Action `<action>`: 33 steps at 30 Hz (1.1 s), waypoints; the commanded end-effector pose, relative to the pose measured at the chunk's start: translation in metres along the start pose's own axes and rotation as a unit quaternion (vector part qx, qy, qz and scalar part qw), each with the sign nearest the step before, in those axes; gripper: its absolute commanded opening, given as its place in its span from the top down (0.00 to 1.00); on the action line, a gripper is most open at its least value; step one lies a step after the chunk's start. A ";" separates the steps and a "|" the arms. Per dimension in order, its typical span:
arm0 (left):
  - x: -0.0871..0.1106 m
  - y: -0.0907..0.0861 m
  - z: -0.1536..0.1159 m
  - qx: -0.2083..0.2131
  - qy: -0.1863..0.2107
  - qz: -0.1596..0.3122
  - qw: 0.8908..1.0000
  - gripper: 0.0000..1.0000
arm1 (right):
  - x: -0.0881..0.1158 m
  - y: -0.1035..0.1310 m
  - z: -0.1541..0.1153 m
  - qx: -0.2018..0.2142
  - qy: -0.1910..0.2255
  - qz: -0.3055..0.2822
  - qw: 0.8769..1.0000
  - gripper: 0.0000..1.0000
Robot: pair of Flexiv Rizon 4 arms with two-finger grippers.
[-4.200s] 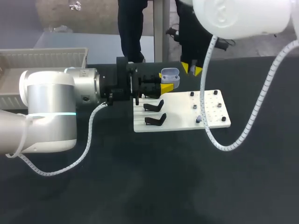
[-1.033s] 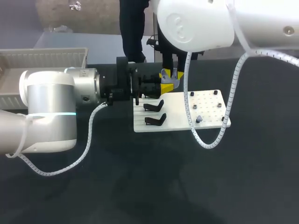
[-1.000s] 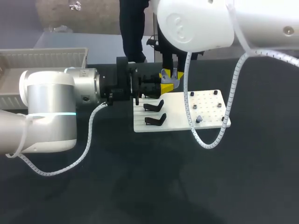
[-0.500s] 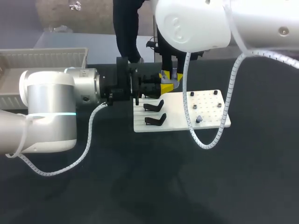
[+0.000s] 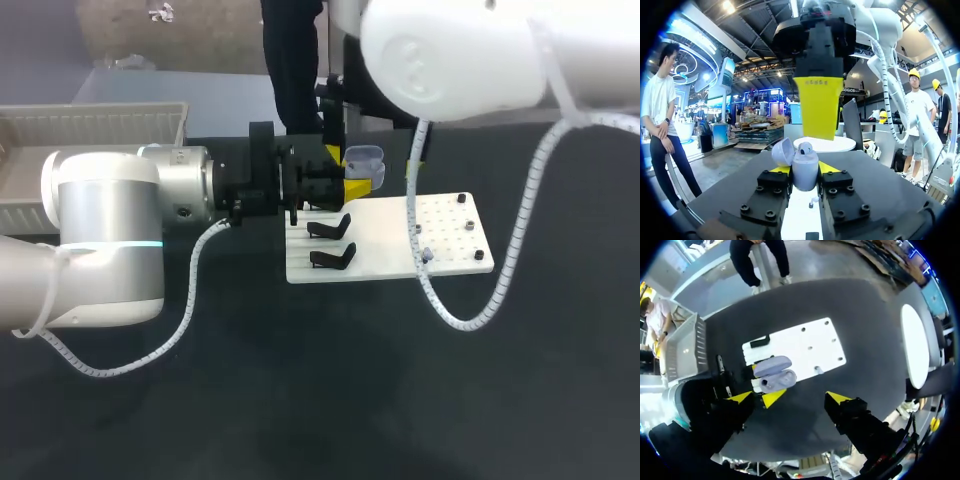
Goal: Pick up each earbud case from the left stands, insert the matching earbuds, close the lid, and place the case in the box.
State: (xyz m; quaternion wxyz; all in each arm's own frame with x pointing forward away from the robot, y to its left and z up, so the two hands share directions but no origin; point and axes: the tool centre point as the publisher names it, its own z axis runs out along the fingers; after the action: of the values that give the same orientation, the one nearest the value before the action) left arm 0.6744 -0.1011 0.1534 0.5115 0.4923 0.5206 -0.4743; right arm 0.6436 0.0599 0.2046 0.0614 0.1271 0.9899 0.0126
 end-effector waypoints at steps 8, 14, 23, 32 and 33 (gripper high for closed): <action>0.000 0.000 0.000 -0.002 -0.002 0.001 1.000 1.00 | 0.034 -0.046 -0.022 -0.099 -0.092 -0.034 0.990 0.00; 0.000 0.000 0.000 -0.002 -0.002 0.001 1.000 1.00 | 0.035 -0.047 -0.023 -0.095 -0.095 -0.029 0.990 0.00; 0.000 0.000 0.000 -0.002 -0.002 0.001 1.000 1.00 | 0.035 -0.047 -0.023 -0.095 -0.095 -0.029 0.990 0.00; 0.000 0.000 0.000 -0.002 -0.002 0.001 1.000 1.00 | 0.032 -0.062 0.003 -0.124 -0.096 0.007 0.988 0.00; 0.000 0.000 0.000 -0.002 -0.002 0.001 1.000 1.00 | 0.032 -0.064 0.007 -0.136 -0.100 0.013 0.986 0.00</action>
State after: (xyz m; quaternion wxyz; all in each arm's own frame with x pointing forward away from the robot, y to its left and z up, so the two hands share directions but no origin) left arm 0.6744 -0.1011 0.1534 0.5115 0.4923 0.5206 -0.4743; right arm 0.6009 0.0147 0.2043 0.1584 0.1283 0.9728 0.1096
